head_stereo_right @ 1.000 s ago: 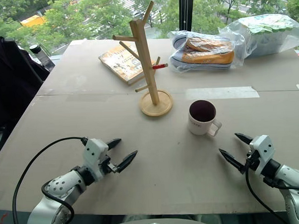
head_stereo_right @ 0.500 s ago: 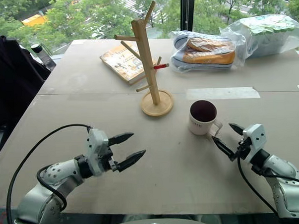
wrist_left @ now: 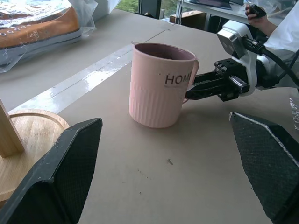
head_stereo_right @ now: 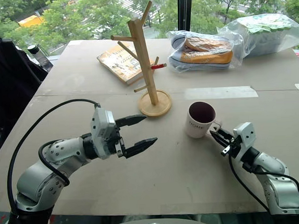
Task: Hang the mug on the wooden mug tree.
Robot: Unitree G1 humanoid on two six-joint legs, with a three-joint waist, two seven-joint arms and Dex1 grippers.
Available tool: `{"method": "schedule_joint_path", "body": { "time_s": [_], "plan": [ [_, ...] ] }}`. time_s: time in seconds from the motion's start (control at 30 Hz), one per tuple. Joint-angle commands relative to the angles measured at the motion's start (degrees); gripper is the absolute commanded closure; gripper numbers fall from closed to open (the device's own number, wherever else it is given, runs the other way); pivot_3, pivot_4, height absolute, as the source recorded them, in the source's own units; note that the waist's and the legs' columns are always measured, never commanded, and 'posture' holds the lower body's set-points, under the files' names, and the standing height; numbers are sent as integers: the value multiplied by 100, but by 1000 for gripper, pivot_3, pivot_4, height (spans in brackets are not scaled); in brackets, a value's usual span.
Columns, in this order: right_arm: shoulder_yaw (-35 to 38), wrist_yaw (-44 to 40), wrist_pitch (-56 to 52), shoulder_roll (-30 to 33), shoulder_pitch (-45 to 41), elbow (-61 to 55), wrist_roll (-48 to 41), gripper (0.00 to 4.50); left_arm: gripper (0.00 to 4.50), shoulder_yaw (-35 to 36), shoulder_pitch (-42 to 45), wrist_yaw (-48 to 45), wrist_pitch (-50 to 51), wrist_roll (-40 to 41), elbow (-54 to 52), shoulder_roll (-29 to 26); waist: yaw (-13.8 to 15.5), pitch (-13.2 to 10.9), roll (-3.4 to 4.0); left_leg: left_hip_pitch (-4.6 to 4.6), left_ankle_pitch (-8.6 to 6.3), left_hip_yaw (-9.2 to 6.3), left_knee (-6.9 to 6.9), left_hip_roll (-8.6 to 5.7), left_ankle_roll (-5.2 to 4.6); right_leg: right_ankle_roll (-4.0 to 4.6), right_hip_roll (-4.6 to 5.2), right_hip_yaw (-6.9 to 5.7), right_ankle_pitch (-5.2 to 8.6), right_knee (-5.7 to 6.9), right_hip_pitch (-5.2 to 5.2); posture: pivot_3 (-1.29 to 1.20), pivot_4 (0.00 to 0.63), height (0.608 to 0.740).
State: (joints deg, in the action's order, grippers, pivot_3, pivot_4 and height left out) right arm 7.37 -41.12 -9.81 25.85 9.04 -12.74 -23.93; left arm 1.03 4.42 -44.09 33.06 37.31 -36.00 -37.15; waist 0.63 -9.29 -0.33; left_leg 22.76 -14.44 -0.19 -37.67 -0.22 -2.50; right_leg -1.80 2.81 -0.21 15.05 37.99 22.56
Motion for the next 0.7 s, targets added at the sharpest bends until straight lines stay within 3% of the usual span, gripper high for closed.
{"method": "schedule_joint_path", "body": {
  "time_s": [0.03,0.7],
  "plan": [
    [-26,-28,58,9,-55,-108,8,4447,0,8,66,6,-40,35,-262,-48,3,0,0,0,0,0,0,0,0,0,0,0,0,0,0,0,150,740],
    [-14,-89,91,43,-238,59,140,4495,0,47,-175,2,-334,-131,-256,17,10,0,0,1,0,0,-8,1,0,0,0,1,0,1,-1,0,150,740]
  ]
}}
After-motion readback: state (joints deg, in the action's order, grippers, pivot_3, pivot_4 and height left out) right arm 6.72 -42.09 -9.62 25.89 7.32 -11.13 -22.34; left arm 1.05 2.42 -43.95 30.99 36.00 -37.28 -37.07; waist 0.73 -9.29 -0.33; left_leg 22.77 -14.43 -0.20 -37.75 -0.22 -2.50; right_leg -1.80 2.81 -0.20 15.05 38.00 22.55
